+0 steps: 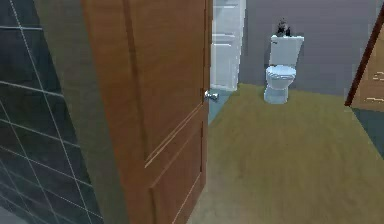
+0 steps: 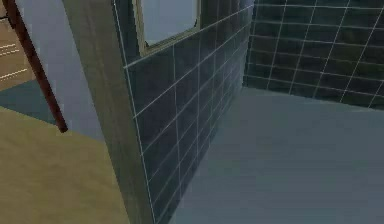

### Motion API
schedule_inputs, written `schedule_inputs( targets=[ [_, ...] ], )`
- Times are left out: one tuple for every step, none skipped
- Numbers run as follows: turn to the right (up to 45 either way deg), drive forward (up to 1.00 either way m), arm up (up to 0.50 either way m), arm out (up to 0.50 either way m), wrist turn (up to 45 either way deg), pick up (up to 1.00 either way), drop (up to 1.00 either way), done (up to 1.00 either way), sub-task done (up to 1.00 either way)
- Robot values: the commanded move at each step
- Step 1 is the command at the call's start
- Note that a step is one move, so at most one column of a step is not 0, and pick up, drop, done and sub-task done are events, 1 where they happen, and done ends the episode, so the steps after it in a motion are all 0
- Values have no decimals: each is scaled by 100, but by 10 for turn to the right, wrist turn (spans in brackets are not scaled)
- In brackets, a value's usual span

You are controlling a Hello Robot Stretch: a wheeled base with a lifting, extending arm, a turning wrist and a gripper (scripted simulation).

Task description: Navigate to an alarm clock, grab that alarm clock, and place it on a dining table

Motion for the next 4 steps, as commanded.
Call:
schedule_inputs(
  targets=[
    [210,0,0,0,0,0,0,0,0],
    [0,100,0,0,0,0,0,0,0],
    [60,0,0,0,0,0,0,0,0],
    [30,0,0,0,0,0,0,0,0]
  ],
)
